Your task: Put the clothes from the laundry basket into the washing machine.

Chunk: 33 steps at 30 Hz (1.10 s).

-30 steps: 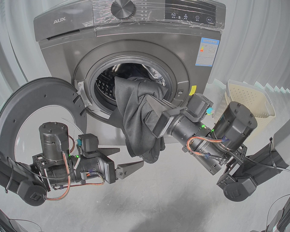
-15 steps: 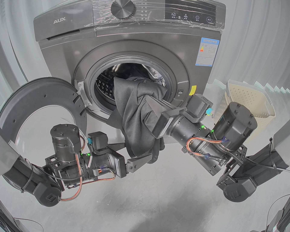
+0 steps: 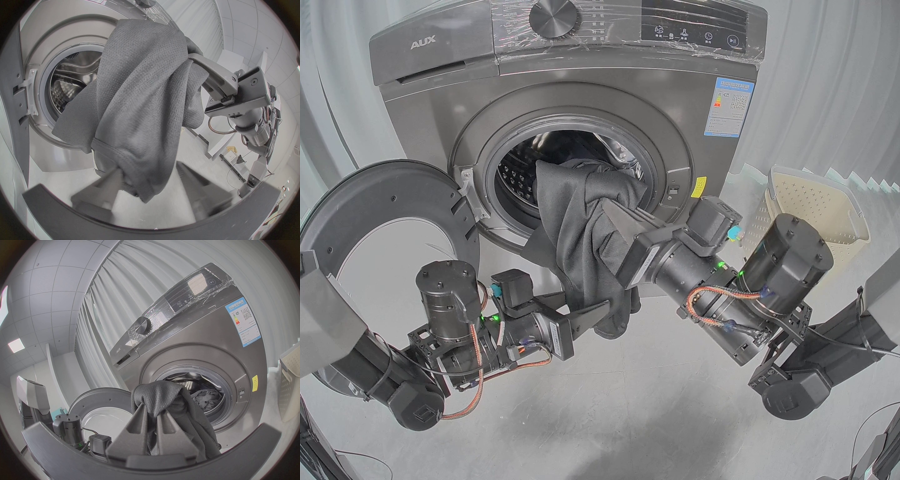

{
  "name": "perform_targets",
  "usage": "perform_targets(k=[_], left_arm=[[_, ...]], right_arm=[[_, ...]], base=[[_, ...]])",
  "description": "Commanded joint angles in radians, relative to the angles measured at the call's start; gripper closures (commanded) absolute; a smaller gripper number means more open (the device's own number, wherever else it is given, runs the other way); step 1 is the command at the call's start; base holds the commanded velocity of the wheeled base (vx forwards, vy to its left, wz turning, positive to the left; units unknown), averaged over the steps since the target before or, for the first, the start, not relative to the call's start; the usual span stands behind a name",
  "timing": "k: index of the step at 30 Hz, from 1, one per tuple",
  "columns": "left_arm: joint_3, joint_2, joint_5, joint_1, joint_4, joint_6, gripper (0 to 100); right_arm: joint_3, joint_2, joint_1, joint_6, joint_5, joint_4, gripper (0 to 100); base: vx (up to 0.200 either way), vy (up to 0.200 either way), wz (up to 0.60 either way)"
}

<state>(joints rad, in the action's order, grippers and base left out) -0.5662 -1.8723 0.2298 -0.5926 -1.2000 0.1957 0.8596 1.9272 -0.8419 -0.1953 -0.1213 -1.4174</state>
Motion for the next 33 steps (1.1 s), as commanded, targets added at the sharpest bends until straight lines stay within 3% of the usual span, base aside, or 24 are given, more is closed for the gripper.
perform_targets(k=[1, 11, 18, 19, 23, 25, 27, 31, 33], left_arm=[[0.02, 0.005, -0.003, -0.012, -0.012, 0.001, 100], [0.226, 0.275, 0.017, -0.055, -0.069, -0.006, 100], [0.224, 0.354, 0.043, -0.05, -0.07, 0.005, 100], [0.218, 0.355, 0.043, -0.05, -0.07, 0.005, 100], [0.181, 0.369, 0.042, -0.043, -0.087, 0.011, 100], [0.158, 0.372, 0.033, -0.039, -0.09, 0.024, 100], [0.135, 0.375, 0.029, -0.03, -0.092, 0.054, 100], [0.117, 0.372, 0.025, -0.021, -0.093, 0.062, 100], [0.115, 0.372, -0.003, -0.015, -0.093, 0.063, 100]], right_arm=[[-0.011, -0.001, 0.0, 0.001, 0.0, -0.003, 100], [-0.062, -0.002, 0.01, -0.004, 0.002, -0.008, 100], [-0.088, 0.009, -0.002, -0.006, 0.003, -0.017, 100], [-0.088, 0.01, 0.0, -0.006, 0.003, -0.023, 0], [-0.149, 0.006, 0.0, -0.006, 0.011, -0.028, 0], [-0.177, -0.001, 0.0, -0.006, 0.012, -0.026, 0], [-0.244, -0.011, 0.001, -0.001, 0.015, -0.014, 0], [-0.333, -0.027, 0.01, 0.005, 0.018, -0.015, 0], [-0.379, -0.03, 0.021, 0.007, 0.018, -0.026, 0]], base=[[0.0, 0.0, 0.0], [0.0, 0.0, 0.0], [0.0, 0.0, 0.0], [0.0, 0.0, 0.0], [0.0, 0.0, 0.0], [0.0, 0.0, 0.0], [0.0, 0.0, 0.0], [0.0, 0.0, 0.0], [0.0, 0.0, 0.0]])
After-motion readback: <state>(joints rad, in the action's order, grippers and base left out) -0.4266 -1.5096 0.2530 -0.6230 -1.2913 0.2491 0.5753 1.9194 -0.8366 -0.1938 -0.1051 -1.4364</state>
